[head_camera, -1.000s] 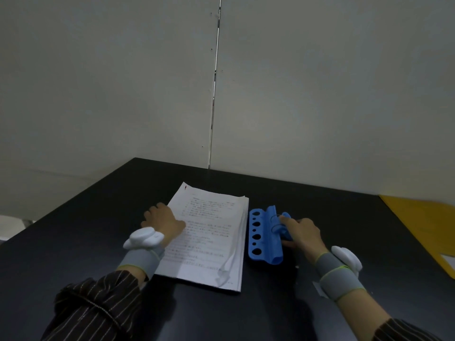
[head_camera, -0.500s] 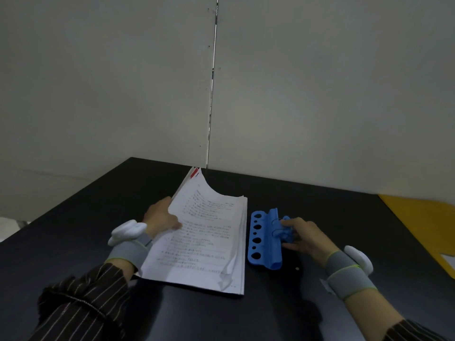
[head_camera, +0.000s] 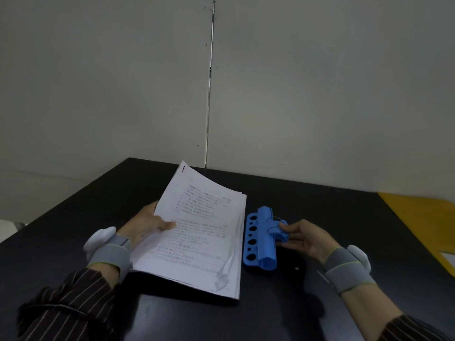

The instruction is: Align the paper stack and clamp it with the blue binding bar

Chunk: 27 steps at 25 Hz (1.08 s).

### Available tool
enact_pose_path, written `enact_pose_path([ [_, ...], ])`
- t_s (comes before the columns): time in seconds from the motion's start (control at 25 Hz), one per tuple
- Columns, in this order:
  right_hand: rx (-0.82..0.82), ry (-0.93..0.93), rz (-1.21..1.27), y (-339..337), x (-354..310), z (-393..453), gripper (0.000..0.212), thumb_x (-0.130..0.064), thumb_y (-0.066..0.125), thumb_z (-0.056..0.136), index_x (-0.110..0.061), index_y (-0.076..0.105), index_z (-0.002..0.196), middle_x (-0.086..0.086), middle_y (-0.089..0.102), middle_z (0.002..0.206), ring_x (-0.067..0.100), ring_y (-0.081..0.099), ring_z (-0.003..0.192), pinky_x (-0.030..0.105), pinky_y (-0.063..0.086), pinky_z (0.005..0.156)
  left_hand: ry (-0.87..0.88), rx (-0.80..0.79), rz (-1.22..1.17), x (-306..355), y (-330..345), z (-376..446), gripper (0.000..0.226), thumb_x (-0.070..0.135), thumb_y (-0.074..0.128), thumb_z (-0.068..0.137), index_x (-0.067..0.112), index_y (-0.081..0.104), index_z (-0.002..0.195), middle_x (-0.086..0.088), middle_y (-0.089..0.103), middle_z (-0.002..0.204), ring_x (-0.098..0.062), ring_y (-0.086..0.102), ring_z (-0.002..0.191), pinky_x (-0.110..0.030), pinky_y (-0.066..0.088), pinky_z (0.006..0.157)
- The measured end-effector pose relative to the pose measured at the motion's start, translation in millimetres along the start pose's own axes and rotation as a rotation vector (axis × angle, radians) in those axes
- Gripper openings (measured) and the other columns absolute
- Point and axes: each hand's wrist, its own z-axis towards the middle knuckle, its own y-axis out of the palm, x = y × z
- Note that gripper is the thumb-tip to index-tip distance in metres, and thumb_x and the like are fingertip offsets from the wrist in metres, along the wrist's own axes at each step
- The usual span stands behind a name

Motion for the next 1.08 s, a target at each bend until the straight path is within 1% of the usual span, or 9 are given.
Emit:
enact_pose_path([
  [0.16, -0.043, 0.011, 0.052, 14, 4, 1, 0.007, 0.005, 0.064, 0.081, 0.003, 0.058, 0.080, 0.022, 0.064, 0.078, 0.034, 0.065, 0.069, 0.035, 0.058, 0.042, -0.011, 0.001, -0.003, -1, 2, 0, 0.075, -0.018, 0.060, 0.076, 0.010, 0.035, 0.141, -0.016, 0.048, 0.140, -0.034, 0.047, 0.126, -0.034, 0.046, 0.081],
  [0.32, -0.052, -0.001, 0.068, 28, 6, 6, 0.010, 0.005, 0.066, 0.079, 0.003, 0.058, 0.084, 0.023, 0.064, 0.085, 0.033, 0.066, 0.072, 0.031, 0.056, 0.039, 0.014, -0.030, -0.029, -2, 5, 1, 0.075, -0.019, 0.061, 0.074, 0.010, 0.037, 0.139, -0.016, 0.050, 0.138, -0.024, 0.054, 0.106, -0.030, 0.049, 0.069],
  [0.44, -0.054, -0.011, 0.075, 34, 7, 10, 0.010, 0.004, 0.068, 0.078, 0.003, 0.059, 0.083, 0.022, 0.066, 0.082, 0.032, 0.068, 0.069, 0.033, 0.059, 0.044, 0.030, -0.055, -0.023, -3, 7, 3, 0.075, -0.018, 0.063, 0.073, 0.011, 0.039, 0.138, -0.014, 0.053, 0.134, -0.020, 0.056, 0.097, -0.030, 0.050, 0.070],
  [0.56, -0.061, -0.024, 0.065, 38, 9, 12, 0.009, 0.003, 0.068, 0.078, 0.004, 0.060, 0.081, 0.021, 0.067, 0.077, 0.030, 0.069, 0.059, 0.031, 0.059, 0.045, 0.034, -0.071, -0.020, -6, 10, 6, 0.076, -0.019, 0.062, 0.074, 0.011, 0.037, 0.139, -0.012, 0.052, 0.135, -0.028, 0.053, 0.117, -0.039, 0.049, 0.087],
  [0.64, -0.062, -0.032, 0.062, 40, 9, 12, 0.008, 0.003, 0.067, 0.078, 0.004, 0.059, 0.081, 0.021, 0.066, 0.078, 0.029, 0.069, 0.054, 0.028, 0.058, 0.043, 0.047, -0.075, -0.030, -6, 10, 6, 0.075, -0.020, 0.061, 0.074, 0.011, 0.037, 0.139, -0.015, 0.050, 0.139, -0.029, 0.049, 0.122, -0.037, 0.048, 0.086],
  [0.68, -0.063, -0.035, 0.063, 40, 10, 11, 0.008, 0.003, 0.067, 0.079, 0.004, 0.059, 0.082, 0.021, 0.066, 0.079, 0.029, 0.069, 0.056, 0.028, 0.058, 0.043, 0.046, -0.070, -0.026, -7, 10, 6, 0.075, -0.020, 0.061, 0.074, 0.011, 0.037, 0.139, -0.015, 0.049, 0.140, -0.028, 0.049, 0.123, -0.037, 0.048, 0.087],
  [0.84, -0.087, -0.042, 0.069, 39, 12, 9, 0.007, -0.001, 0.067, 0.079, 0.000, 0.060, 0.082, 0.019, 0.067, 0.081, 0.029, 0.068, 0.070, 0.032, 0.060, 0.053, 0.025, -0.070, -0.010, -9, 10, 7, 0.075, -0.020, 0.061, 0.074, 0.011, 0.038, 0.138, -0.015, 0.049, 0.141, -0.033, 0.044, 0.131, -0.050, 0.038, 0.107],
  [1.0, -0.109, -0.067, 0.031, 36, 15, 8, 0.010, -0.009, 0.068, 0.079, -0.004, 0.062, 0.086, 0.015, 0.067, 0.087, 0.027, 0.068, 0.074, 0.029, 0.059, 0.061, -0.003, -0.039, 0.048, -8, 13, 7, 0.073, -0.016, 0.063, 0.075, 0.009, 0.036, 0.139, -0.015, 0.048, 0.140, -0.033, 0.043, 0.131, -0.048, 0.038, 0.107],
  [1.08, -0.116, -0.082, 0.027, 35, 14, 9, 0.017, -0.013, 0.070, 0.078, -0.005, 0.063, 0.091, 0.014, 0.067, 0.091, 0.026, 0.068, 0.075, 0.027, 0.057, 0.059, 0.003, -0.023, 0.018, -9, 15, 7, 0.071, -0.017, 0.063, 0.075, 0.004, 0.036, 0.138, -0.019, 0.049, 0.139, -0.036, 0.046, 0.128, -0.049, 0.040, 0.104],
])
